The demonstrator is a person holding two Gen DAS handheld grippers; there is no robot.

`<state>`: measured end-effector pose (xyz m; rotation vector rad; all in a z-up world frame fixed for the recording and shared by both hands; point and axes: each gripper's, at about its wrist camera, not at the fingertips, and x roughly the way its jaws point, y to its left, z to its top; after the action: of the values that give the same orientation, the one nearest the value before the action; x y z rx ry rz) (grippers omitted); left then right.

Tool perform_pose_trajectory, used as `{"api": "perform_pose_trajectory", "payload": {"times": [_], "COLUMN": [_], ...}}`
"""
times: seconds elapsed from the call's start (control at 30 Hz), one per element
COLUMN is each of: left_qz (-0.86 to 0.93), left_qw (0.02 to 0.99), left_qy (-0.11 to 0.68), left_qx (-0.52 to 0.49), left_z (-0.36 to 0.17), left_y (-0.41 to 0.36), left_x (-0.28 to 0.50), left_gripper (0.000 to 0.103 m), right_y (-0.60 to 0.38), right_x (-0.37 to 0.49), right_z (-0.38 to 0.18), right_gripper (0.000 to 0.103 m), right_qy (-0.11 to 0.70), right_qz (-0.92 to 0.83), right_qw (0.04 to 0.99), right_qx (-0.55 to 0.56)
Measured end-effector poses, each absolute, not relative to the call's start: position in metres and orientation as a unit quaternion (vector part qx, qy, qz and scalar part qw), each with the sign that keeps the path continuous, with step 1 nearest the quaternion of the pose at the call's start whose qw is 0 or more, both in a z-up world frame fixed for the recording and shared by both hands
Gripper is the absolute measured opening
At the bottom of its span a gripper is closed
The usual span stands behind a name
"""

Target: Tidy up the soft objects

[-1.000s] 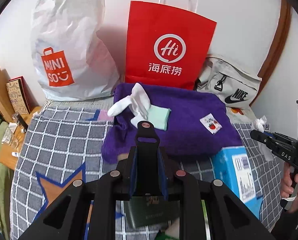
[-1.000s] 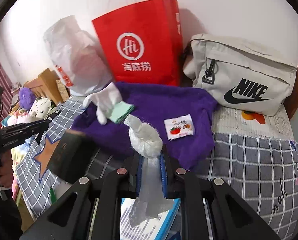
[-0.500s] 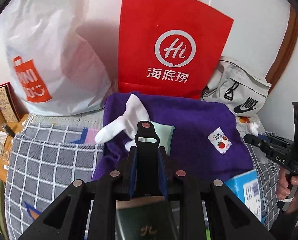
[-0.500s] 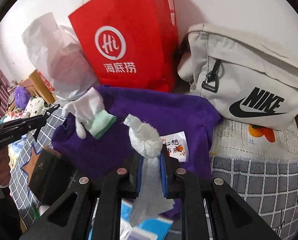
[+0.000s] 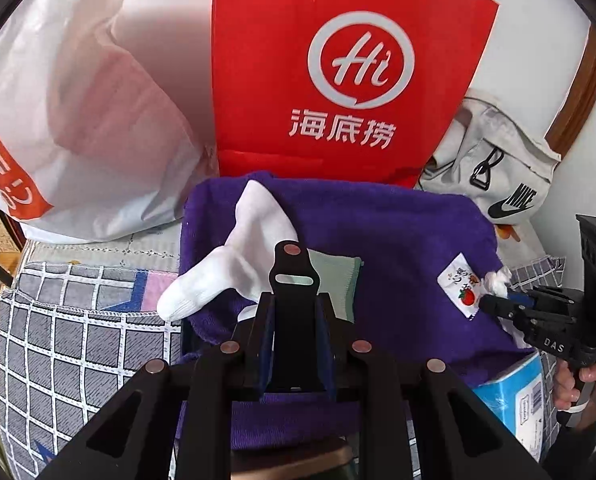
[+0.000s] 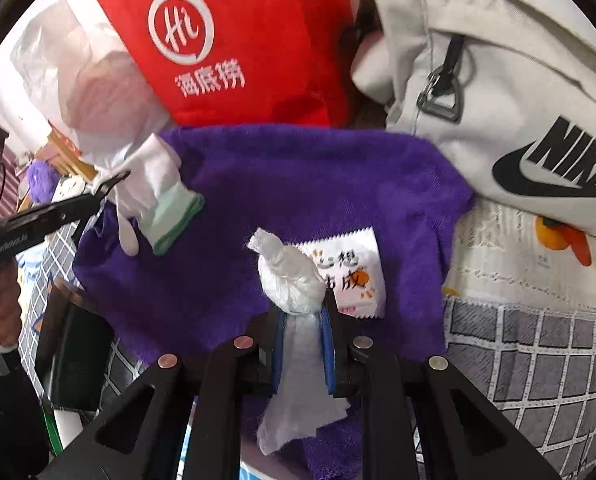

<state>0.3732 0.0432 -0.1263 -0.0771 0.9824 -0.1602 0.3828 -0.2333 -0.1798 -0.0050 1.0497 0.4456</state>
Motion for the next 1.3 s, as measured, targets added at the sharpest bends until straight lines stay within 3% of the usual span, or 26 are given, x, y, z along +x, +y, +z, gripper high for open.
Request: {"api": "perform_pose_trajectory", "payload": {"times": [0.4, 0.47, 0.53, 0.6, 0.77, 0.93, 1.3], "left_qz": [-0.072, -0.071, -0.070, -0.067, -0.070, -0.073, -0.079], "left_qw": [0.862, 0.859, 0.856, 0.854, 0.856, 0.861, 0.871], "left_qy": [0.501, 0.506, 0.511, 0.513, 0.509, 0.500, 0.481], "left_qx": [-0.037, -0.038, -0.043, -0.051, -0.056, -0.051, -0.060], "left_z": [-0.147, -0.150, -0.152, -0.152, -0.143, -0.127, -0.093], "left_y": [0.041, 0.040, 0.042, 0.042, 0.043, 0.047, 0.050], "left_x": [0.387, 0.389, 0.389, 0.390, 0.382, 0.364, 0.300], "left_gripper": [0.020, 0.021, 0.021, 0.021, 0.037, 0.043, 0.047], "right_y": [-0.224, -0.223, -0.225, -0.226, -0.226, -0.220, -0.203], "right_x": [0.385, 0.385, 0.385, 0.382, 0.375, 0.358, 0.276], "right_z": [-0.194, -0.192, -0.189, -0.183, -0.167, -0.149, -0.112], "right_gripper": [0.017, 0.023, 0.039, 0.048, 0.056, 0.057, 0.057], "right_qy": [0.517, 0.515, 0.510, 0.500, 0.481, 0.460, 0.418], "right_qz": [0.218, 0.222, 0.222, 0.221, 0.222, 0.221, 0.198], "right_qw": [0.828, 0.828, 0.831, 0.837, 0.848, 0.860, 0.886], "right_qx": [-0.004, -0.004, -0.003, -0.006, -0.005, -0.009, -0.020]}}
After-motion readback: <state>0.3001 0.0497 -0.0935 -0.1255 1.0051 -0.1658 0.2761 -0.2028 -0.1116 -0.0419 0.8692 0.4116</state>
